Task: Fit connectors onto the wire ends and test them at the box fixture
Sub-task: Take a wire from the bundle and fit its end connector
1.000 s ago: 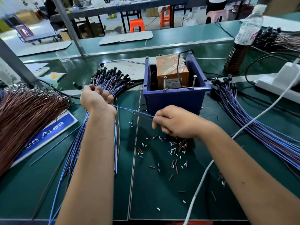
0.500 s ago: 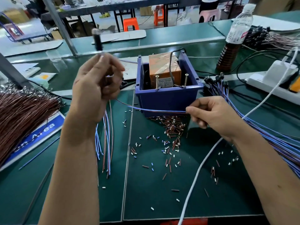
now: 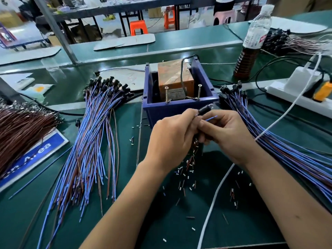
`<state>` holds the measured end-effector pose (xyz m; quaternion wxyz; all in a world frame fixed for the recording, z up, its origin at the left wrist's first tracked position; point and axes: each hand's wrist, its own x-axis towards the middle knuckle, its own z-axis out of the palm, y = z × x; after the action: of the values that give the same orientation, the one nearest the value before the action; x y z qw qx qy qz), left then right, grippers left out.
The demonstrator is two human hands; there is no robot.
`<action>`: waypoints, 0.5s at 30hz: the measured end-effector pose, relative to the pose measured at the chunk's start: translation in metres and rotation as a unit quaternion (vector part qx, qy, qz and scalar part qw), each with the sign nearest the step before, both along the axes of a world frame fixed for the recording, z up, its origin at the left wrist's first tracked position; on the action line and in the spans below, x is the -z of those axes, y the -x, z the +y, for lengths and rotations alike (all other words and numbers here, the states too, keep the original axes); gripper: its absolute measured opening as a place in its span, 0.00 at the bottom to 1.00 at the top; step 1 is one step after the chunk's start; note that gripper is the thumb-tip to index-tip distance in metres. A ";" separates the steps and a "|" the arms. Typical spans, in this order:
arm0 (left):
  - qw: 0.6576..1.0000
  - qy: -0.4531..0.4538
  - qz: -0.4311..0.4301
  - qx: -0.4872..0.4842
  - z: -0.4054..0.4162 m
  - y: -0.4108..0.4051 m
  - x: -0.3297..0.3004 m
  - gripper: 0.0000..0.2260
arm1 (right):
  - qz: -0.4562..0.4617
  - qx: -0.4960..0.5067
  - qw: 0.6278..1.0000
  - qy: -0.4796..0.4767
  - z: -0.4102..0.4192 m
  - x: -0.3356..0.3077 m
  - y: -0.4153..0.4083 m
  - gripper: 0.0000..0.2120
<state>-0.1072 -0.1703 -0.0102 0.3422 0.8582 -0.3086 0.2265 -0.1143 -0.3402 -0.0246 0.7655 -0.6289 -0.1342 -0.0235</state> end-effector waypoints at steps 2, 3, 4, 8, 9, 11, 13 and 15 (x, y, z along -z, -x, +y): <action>1.000 0.022 0.015 0.006 0.005 -0.005 0.004 0.09 | 0.005 0.022 1.000 0.000 0.000 0.000 -0.002 0.03; 0.999 0.023 0.021 0.010 0.007 -0.007 0.005 0.10 | 0.007 0.041 0.999 -0.001 0.000 0.000 -0.003 0.02; 1.000 0.017 0.023 0.014 0.009 -0.010 0.006 0.11 | 0.011 0.059 0.998 -0.005 -0.001 0.001 -0.004 0.02; 1.000 0.007 0.015 0.002 0.018 -0.017 0.010 0.12 | 0.034 0.082 0.996 -0.028 -0.009 0.003 -0.007 0.03; 1.000 0.018 0.014 -0.004 0.018 -0.018 0.010 0.12 | 0.037 0.079 0.996 -0.027 -0.010 0.003 -0.007 0.03; 0.999 0.041 0.017 -0.013 0.018 -0.018 0.011 0.13 | 0.032 0.077 0.996 -0.018 -0.010 0.003 -0.007 0.04; 0.998 0.052 0.025 -0.015 0.016 -0.016 0.012 0.10 | 0.017 0.082 0.997 -0.004 -0.009 0.003 -0.006 0.04; 0.998 0.048 0.029 -0.012 0.015 -0.015 0.013 0.06 | 0.009 0.090 0.996 0.002 -0.007 0.003 -0.005 0.05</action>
<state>-0.0923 -0.1555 -0.0232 0.3887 0.8507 -0.2774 0.2198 -0.1091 -0.3470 -0.0277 0.7604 -0.6398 -0.0701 -0.0869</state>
